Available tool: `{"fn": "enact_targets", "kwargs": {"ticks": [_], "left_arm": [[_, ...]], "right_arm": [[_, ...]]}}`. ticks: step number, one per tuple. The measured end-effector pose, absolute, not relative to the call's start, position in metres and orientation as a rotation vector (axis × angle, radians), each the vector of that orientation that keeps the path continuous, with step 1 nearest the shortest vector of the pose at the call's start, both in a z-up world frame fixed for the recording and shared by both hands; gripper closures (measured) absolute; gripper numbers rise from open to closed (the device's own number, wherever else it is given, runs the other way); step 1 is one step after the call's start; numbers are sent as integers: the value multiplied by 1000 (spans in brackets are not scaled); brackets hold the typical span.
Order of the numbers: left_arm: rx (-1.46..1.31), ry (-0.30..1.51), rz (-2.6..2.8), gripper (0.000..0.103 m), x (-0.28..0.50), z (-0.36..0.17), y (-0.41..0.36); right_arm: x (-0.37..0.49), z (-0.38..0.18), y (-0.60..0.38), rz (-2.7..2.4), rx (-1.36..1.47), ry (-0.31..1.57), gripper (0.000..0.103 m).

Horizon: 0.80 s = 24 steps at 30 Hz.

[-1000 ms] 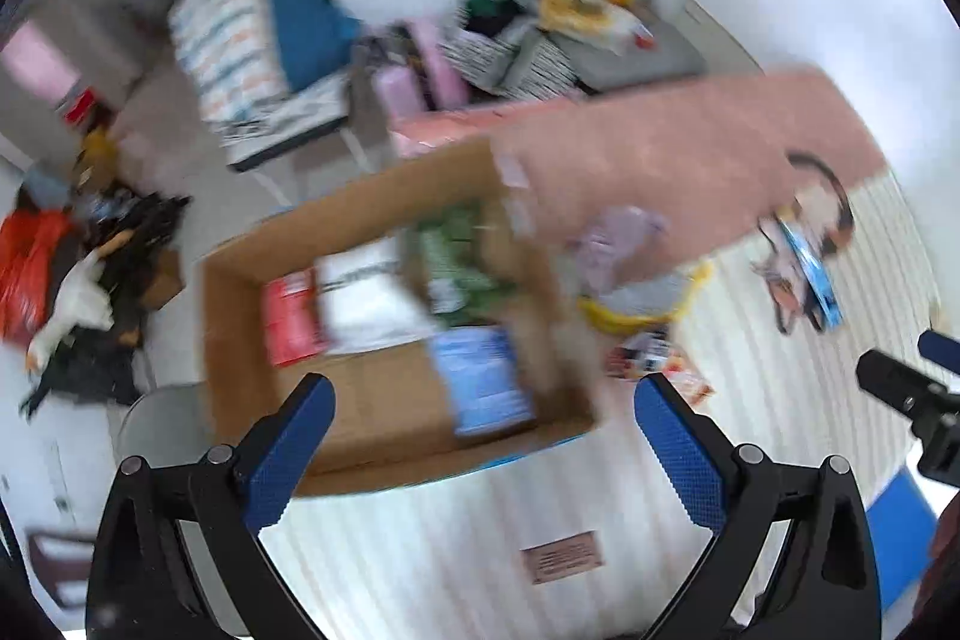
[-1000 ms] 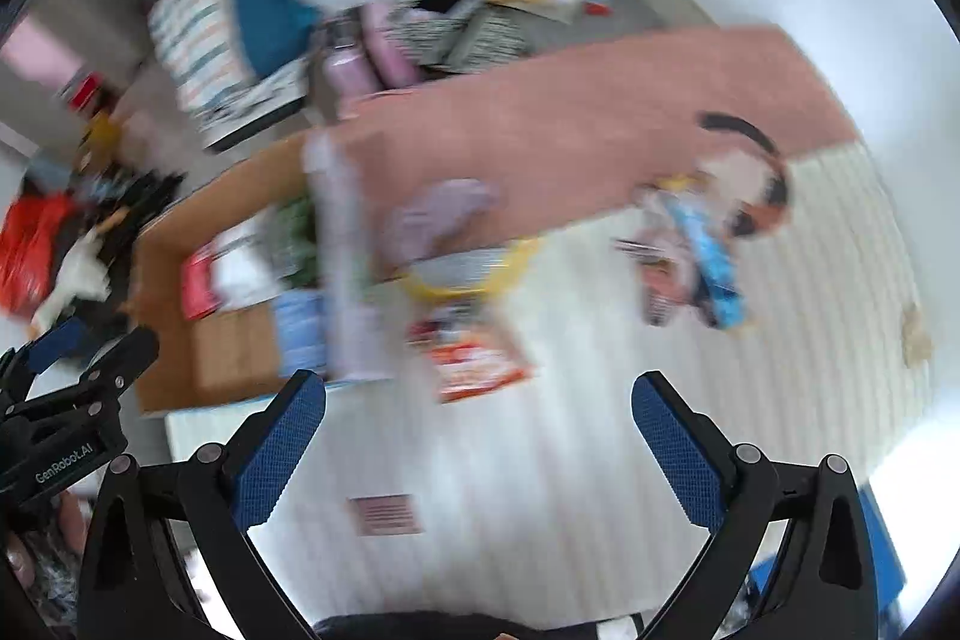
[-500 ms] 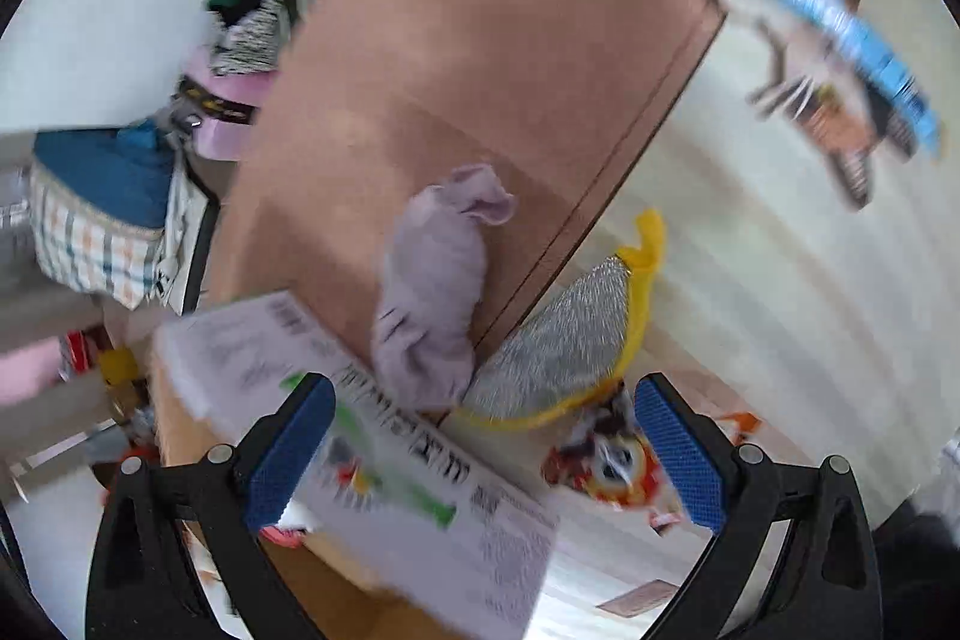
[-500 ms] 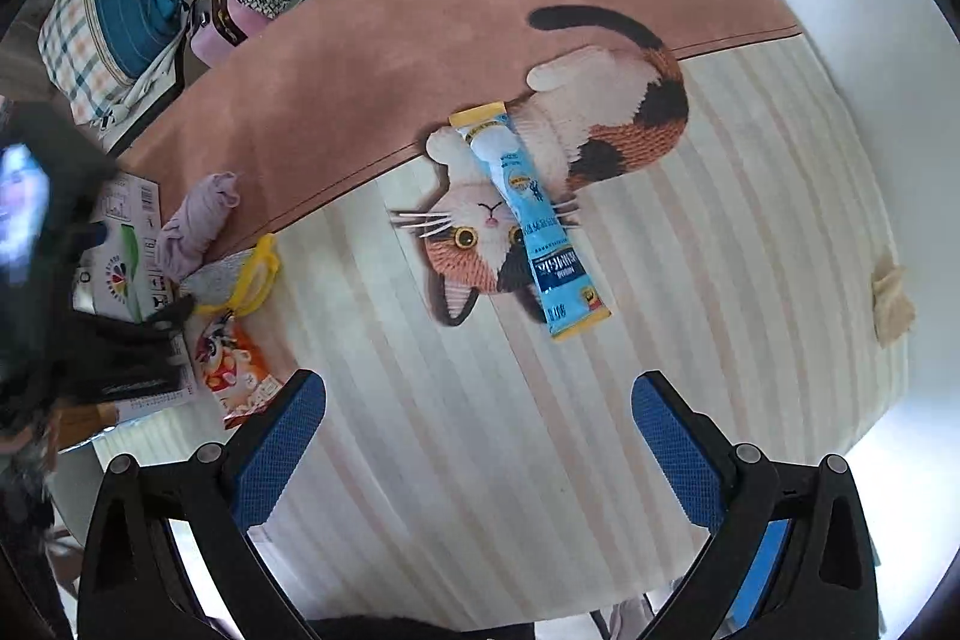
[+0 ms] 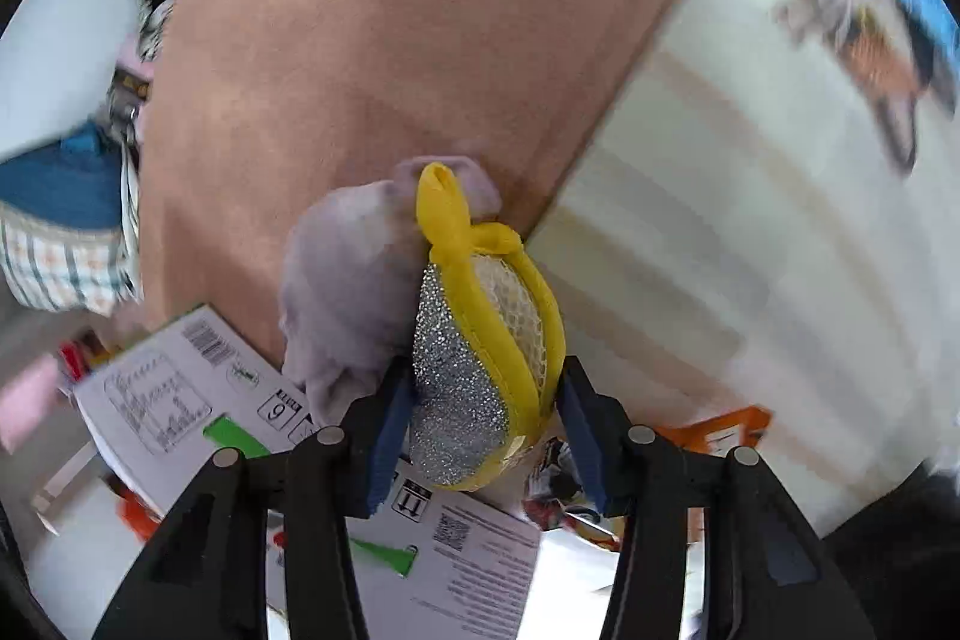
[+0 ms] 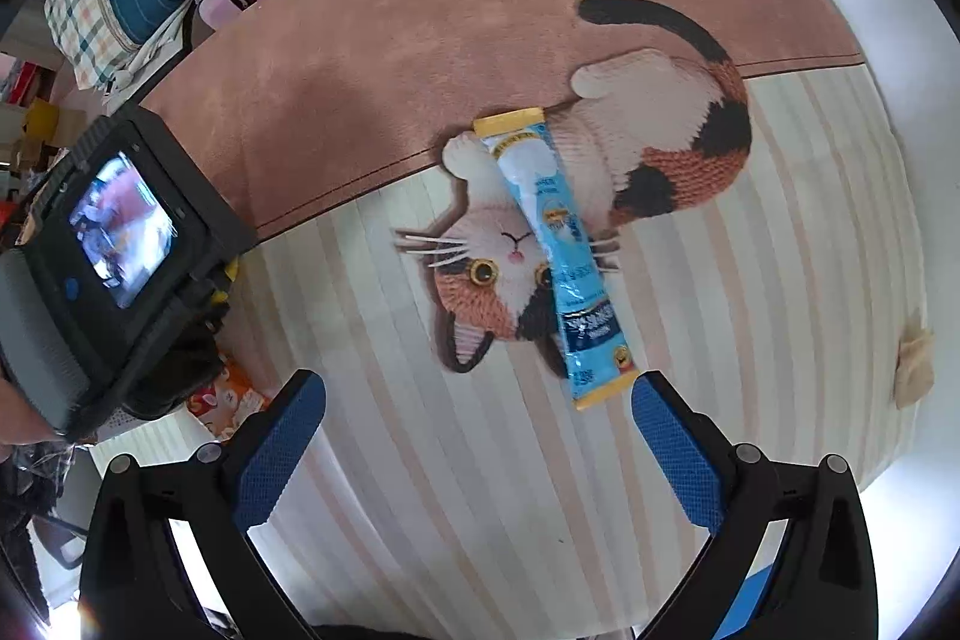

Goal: Organize soft objects
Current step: 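Grasp the yellow-silver sponge with left tool while right tool grasps panda snack bag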

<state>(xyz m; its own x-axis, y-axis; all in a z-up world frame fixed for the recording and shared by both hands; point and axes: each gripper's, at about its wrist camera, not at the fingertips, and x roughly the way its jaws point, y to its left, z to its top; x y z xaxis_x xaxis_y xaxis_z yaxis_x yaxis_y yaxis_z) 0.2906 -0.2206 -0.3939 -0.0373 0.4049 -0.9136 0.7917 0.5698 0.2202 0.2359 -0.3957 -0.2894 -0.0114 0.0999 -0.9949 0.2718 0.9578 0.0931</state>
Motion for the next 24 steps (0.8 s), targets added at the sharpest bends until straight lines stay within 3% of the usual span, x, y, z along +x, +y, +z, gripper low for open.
{"fn": "enact_targets", "kwargs": {"ticks": [10,16,22,24], "left_arm": [[388,1643,-219,58,331,-298,-148],[187,1638,-138,58,352,-271,-90],[123,1631,-144,59,355,-258,-76],[138,1630,-153,59,354,-256,-79]], "right_arm": [[241,-298,-306,172,185,1584,0],[254,-339,-233,321,147,1649,12],[258,-373,-186,398,50,1731,13],[257,-381,-177,419,44,1761,19]]}}
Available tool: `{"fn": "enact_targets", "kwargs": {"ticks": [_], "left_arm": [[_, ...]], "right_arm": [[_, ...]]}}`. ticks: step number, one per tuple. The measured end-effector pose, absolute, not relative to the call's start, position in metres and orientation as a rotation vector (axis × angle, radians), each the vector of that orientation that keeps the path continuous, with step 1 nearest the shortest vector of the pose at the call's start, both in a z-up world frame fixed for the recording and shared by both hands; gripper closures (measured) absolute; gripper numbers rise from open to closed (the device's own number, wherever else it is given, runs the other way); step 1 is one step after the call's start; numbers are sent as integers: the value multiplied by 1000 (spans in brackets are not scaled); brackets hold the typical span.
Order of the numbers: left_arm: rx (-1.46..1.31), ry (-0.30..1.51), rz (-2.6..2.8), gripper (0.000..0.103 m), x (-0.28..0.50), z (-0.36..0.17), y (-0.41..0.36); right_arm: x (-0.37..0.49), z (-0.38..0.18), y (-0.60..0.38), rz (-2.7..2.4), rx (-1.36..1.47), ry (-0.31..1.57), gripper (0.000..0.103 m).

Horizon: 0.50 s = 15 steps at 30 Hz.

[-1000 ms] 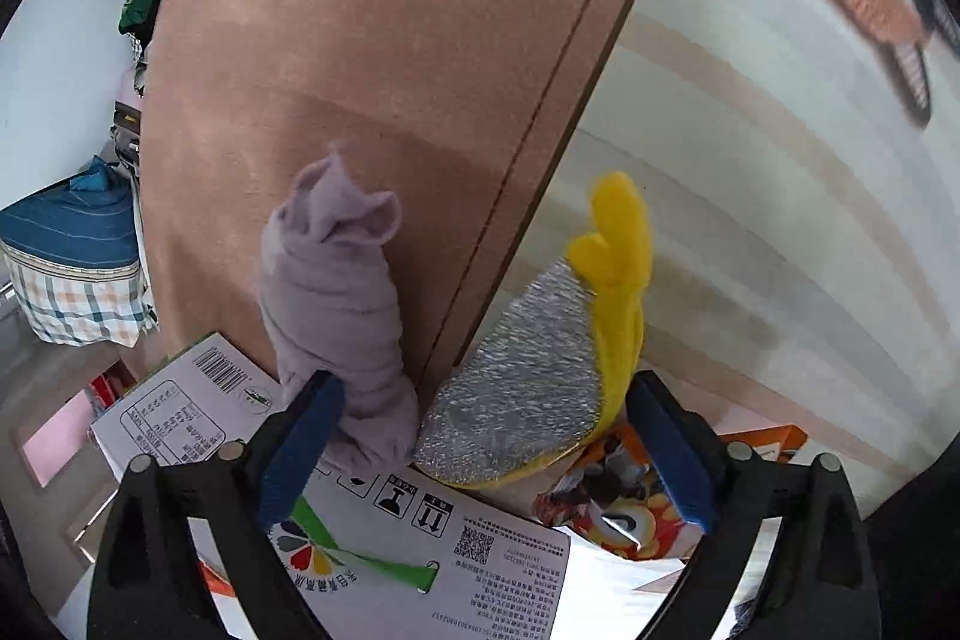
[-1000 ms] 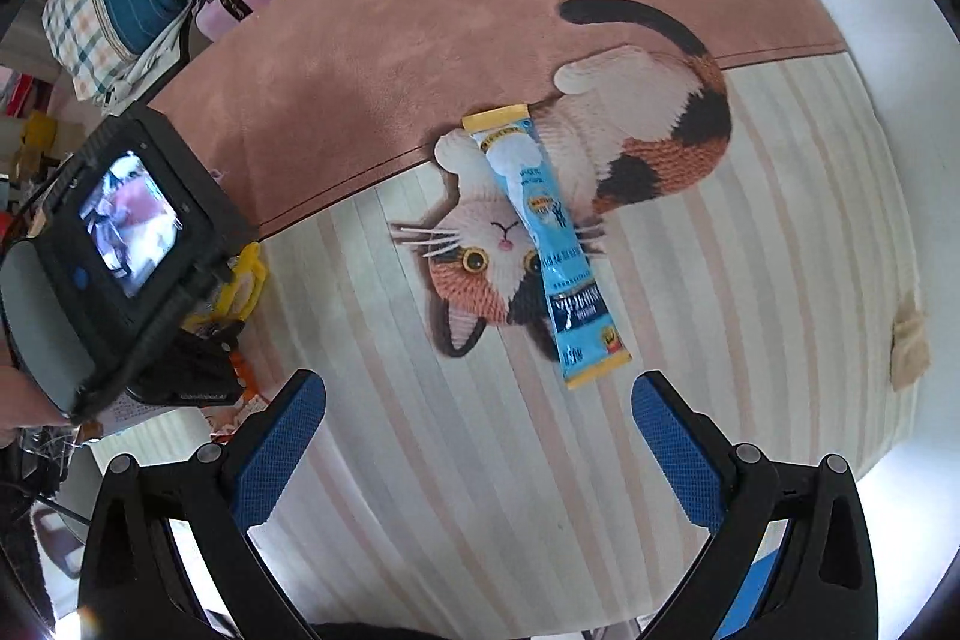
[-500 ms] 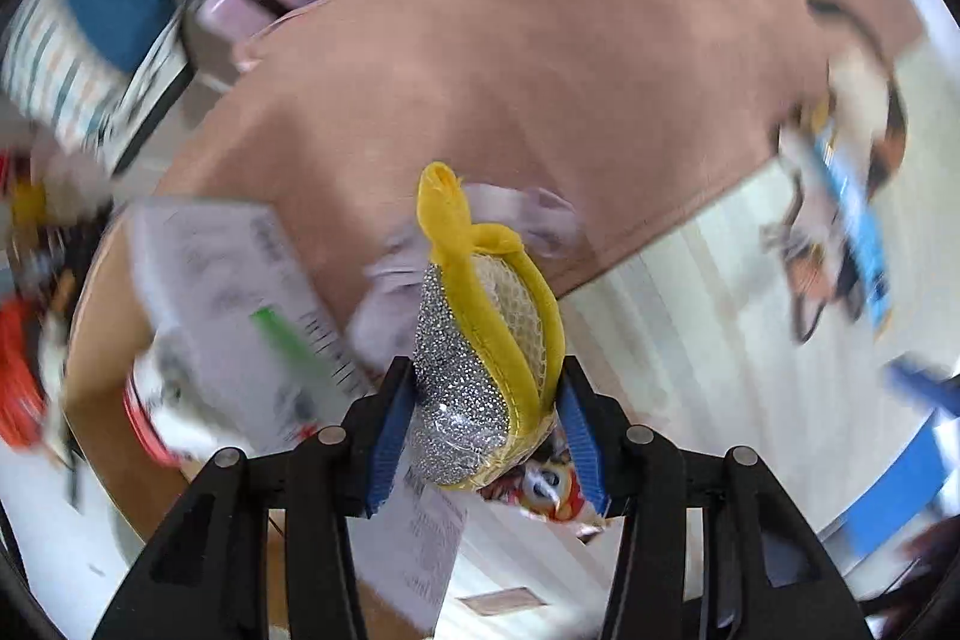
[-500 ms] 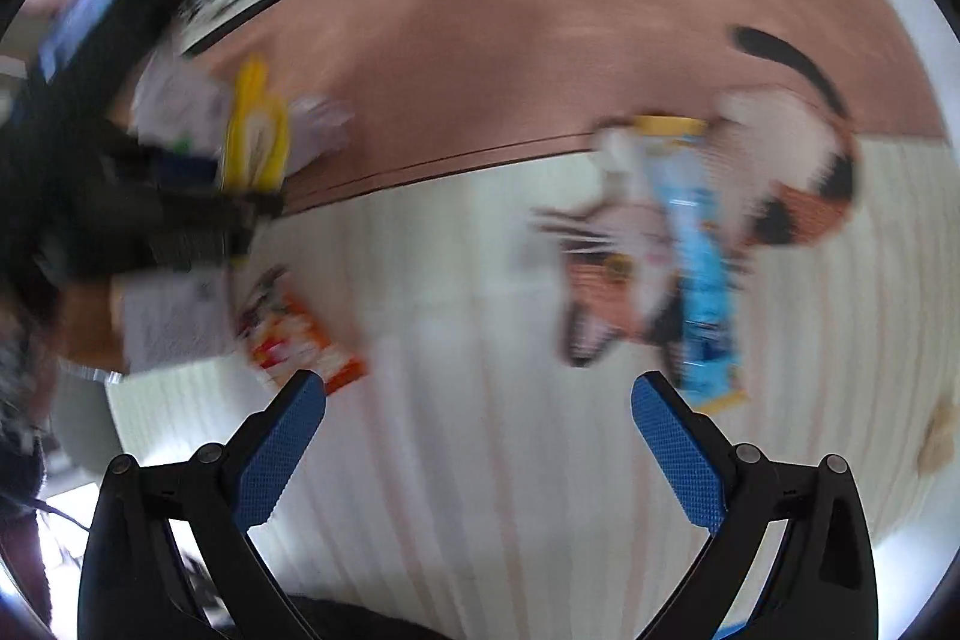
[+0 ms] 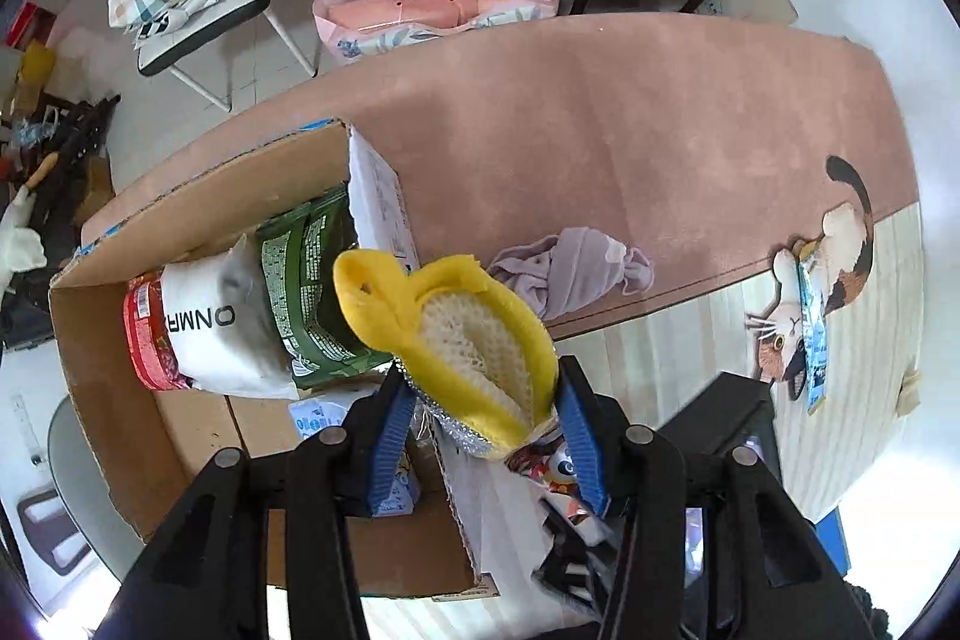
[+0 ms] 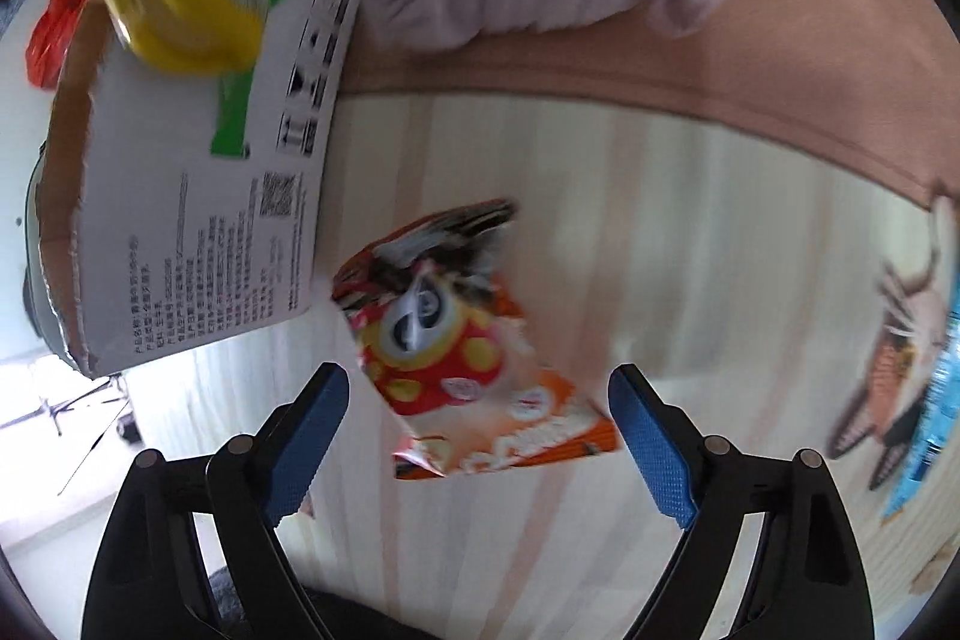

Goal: Organize soft objects
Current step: 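Grasp the yellow-silver sponge with left tool while right tool grasps panda snack bag, then lower sponge and panda bag into the box and open both tools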

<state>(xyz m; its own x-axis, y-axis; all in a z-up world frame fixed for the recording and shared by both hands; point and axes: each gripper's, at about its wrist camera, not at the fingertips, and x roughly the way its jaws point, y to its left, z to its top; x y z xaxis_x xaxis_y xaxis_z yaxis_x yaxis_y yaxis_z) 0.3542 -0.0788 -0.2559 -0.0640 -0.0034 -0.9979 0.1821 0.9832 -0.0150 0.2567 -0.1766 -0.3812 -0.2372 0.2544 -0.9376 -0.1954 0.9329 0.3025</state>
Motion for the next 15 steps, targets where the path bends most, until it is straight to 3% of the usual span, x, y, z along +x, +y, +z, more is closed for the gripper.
{"fn": "enact_targets", "kwargs": {"ticks": [1,6,15], "left_arm": [[143,1632,-158,59,354,-258,-79],[148,1621,-166,59,351,-256,-79],[28,1527,-258,59,344,-189,-65]], "right_arm": [[256,-384,-174,412,23,1767,36],[252,-384,-169,379,-6,1762,58],[242,-333,-194,239,133,1687,63]]}}
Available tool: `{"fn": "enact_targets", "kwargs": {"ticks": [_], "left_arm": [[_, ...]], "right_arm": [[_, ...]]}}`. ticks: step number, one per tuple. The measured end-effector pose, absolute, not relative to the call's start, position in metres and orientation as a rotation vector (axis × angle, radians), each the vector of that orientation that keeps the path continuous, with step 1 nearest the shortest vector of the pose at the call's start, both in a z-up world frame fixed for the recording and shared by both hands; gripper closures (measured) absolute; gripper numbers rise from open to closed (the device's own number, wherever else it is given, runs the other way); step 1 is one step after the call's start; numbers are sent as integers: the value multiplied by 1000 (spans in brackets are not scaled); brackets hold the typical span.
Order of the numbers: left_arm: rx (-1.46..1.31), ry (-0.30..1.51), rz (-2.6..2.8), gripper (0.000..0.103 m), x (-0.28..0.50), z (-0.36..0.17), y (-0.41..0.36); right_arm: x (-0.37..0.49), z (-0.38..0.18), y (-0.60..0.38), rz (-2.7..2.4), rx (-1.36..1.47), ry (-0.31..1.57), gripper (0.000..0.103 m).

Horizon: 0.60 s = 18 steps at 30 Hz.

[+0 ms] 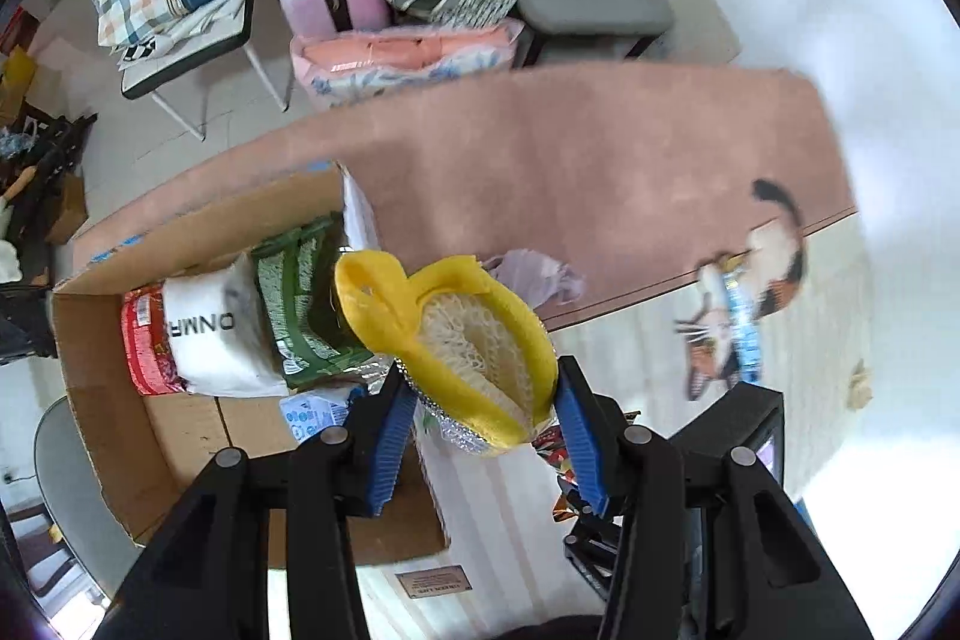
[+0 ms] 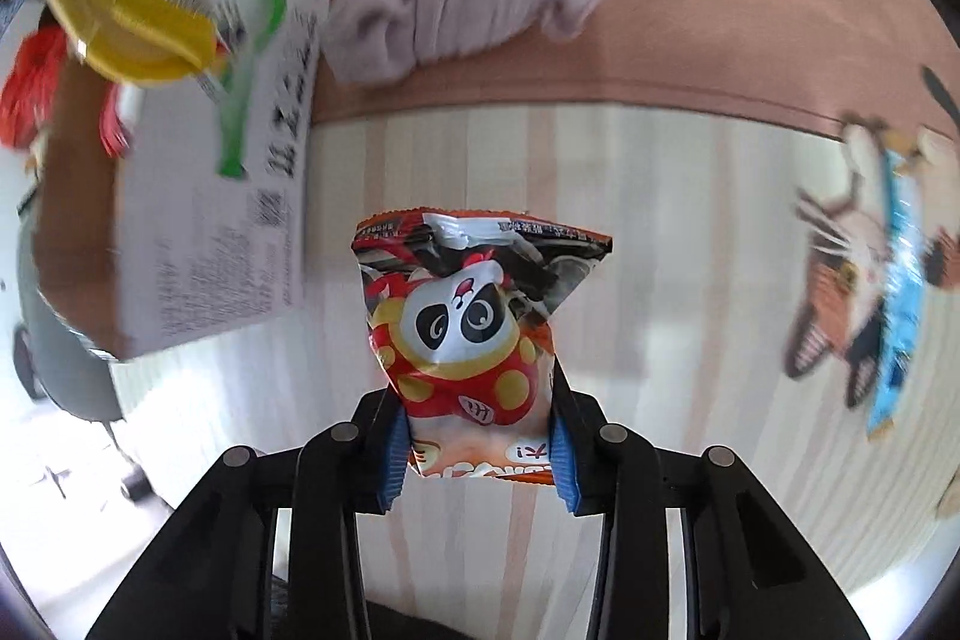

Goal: Organize soft objects
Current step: 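Lower sponge and panda bag into the box and open both tools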

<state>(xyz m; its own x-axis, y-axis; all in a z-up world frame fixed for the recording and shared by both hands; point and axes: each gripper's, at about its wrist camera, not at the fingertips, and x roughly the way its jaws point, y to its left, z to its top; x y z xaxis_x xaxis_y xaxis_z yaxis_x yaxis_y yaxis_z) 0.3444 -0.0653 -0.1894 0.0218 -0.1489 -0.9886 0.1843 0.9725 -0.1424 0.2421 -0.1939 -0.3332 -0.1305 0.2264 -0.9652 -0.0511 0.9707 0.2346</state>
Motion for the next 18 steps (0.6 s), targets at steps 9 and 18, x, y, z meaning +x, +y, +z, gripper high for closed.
{"fn": "enact_targets", "kwargs": {"ticks": [9,18], "left_arm": [[-66,1482,-180,59,320,-127,44],[-166,1694,27,59,300,-206,170]], "right_arm": [[251,-210,-175,302,245,1481,63],[259,-214,-31,451,236,1511,63]]}}
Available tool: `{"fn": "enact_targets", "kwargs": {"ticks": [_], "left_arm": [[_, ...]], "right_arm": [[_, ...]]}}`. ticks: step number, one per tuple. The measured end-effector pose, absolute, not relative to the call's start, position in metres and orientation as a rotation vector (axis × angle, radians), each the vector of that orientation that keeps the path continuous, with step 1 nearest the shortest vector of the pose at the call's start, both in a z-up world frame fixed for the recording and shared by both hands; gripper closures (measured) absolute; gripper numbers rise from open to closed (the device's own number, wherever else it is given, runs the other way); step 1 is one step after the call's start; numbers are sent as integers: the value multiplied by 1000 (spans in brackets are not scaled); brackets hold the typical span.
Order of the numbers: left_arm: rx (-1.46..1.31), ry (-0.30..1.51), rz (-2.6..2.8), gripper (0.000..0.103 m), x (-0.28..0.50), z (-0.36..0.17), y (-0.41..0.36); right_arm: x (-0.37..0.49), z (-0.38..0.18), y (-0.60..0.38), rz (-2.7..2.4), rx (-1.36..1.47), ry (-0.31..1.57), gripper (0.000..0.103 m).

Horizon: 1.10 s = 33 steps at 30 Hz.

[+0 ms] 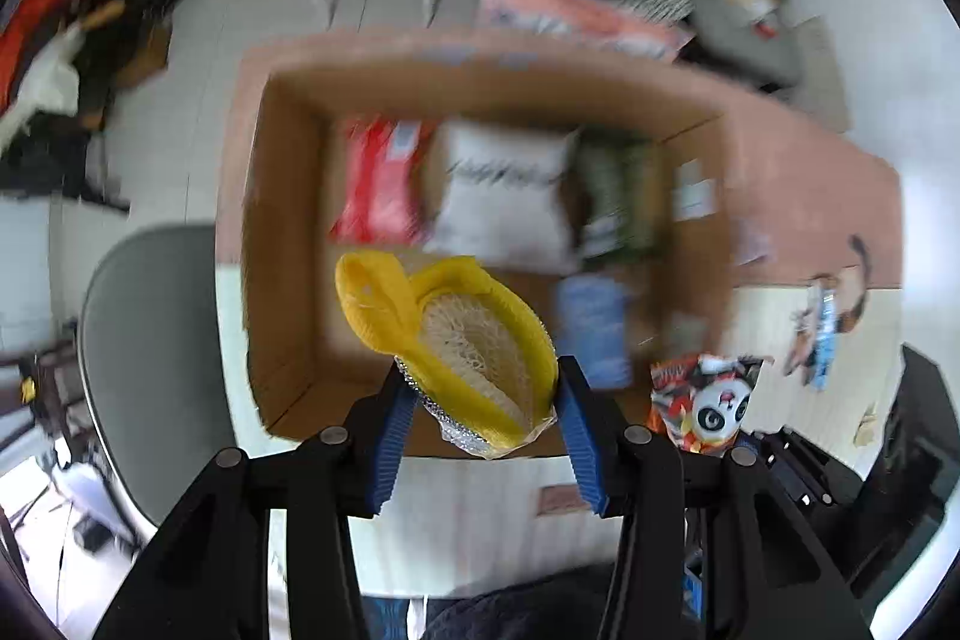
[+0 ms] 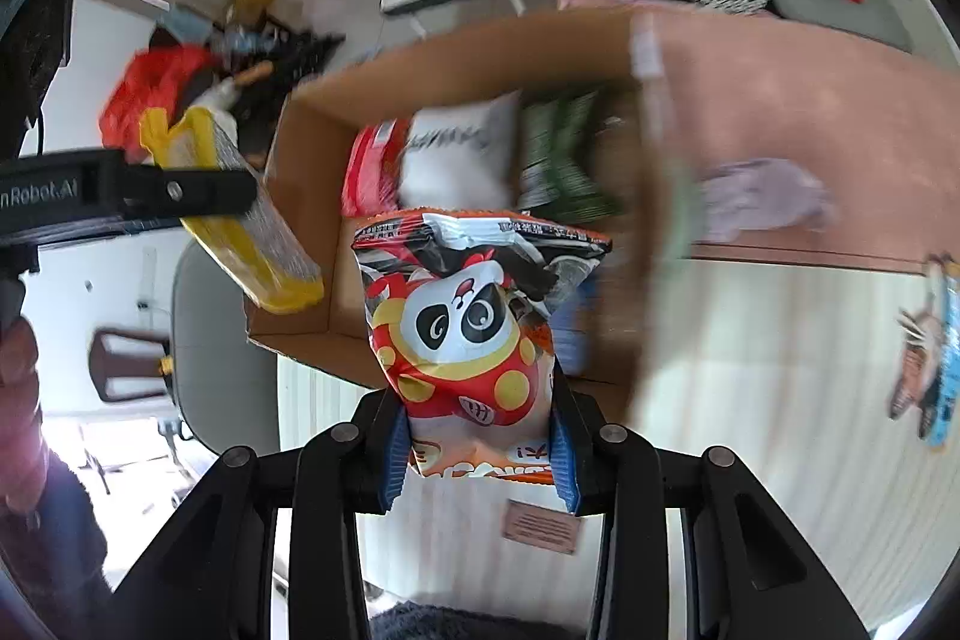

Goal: Organize soft objects
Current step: 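Lower sponge and panda bag into the box and open both tools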

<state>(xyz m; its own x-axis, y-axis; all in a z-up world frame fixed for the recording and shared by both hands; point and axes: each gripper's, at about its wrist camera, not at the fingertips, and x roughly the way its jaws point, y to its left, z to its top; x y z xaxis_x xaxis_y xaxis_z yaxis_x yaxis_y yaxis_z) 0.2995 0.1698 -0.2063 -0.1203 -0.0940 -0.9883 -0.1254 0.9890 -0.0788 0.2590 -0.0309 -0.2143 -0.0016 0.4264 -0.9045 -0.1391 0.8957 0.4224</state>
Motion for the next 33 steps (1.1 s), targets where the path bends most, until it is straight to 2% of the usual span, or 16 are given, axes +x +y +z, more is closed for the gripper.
{"fn": "enact_targets", "kwargs": {"ticks": [5,12,17,20,21,22,23,24,25,30,33], "left_arm": [[-255,1877,38,59,306,-277,200],[-346,2072,6,58,311,-363,207],[-354,2099,-47,56,309,-379,201],[-369,2110,-76,49,304,-375,197],[-370,2100,-84,40,303,-371,197],[-348,2085,-86,26,304,-365,197],[-310,2052,-83,18,303,-357,198],[-284,2025,-79,8,303,-349,201],[-266,2001,-73,7,302,-341,202],[-194,1859,-25,3,279,-296,207],[-205,1772,0,3,258,-271,207]], "right_arm": [[269,-261,30,450,211,1612,63],[287,-316,59,393,191,1686,63],[294,-339,70,345,150,1704,63],[292,-346,74,329,104,1712,60],[292,-348,74,324,81,1717,58],[293,-350,75,323,71,1725,45],[292,-349,74,317,67,1731,33],[290,-346,71,311,63,1725,26],[289,-342,69,313,61,1715,16],[284,-315,56,289,32,1666,12],[279,-299,49,255,1,1621,2]]}}
